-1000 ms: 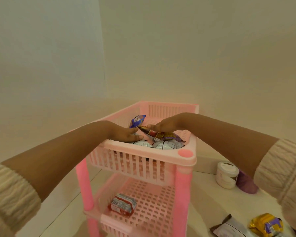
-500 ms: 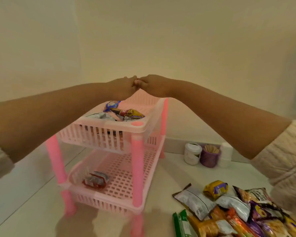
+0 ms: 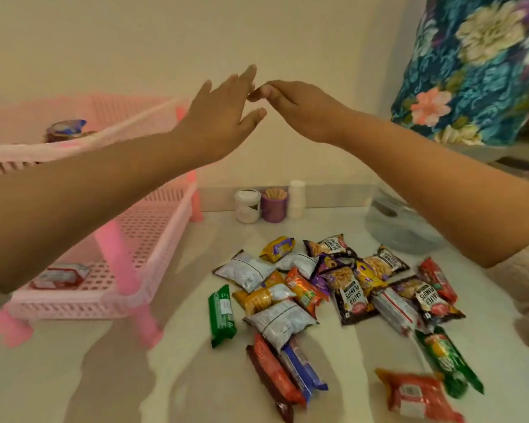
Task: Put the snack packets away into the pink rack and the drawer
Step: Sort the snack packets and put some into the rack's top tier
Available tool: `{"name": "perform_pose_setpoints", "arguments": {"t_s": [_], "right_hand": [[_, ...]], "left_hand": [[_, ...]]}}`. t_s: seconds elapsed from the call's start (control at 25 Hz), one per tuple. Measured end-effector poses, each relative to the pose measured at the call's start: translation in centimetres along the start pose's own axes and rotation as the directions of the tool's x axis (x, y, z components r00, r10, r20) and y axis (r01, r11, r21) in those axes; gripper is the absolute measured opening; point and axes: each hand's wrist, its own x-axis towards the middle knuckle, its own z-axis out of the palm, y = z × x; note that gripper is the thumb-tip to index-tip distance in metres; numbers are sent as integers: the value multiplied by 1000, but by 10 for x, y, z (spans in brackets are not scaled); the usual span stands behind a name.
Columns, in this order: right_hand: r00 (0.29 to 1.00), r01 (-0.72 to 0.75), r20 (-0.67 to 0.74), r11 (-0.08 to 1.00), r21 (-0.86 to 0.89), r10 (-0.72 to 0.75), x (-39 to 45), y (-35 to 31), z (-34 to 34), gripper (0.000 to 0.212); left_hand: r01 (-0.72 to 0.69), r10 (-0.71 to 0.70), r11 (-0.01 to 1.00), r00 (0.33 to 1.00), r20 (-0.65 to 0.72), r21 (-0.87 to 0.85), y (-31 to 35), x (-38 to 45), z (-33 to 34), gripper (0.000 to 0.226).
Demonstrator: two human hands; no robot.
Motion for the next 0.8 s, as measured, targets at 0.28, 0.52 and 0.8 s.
{"name": "perform_pose_setpoints", "arguments": {"t_s": [0.28,0.52,0.8], "right_hand": [[965,-239,129,969,67,229,-185,88,24,50],[894,-426,236,885,187,380,-348,115,84,41],[868,-399,389,900,173,310,-423,114,145,51]], "left_hand": [[-336,372,917,914,162,-214,62,-110,109,70],[32,163,890,910,382,-455,88,-237,192,79],[512,-345,816,804,484,-269,97,-306,230,121]]}}
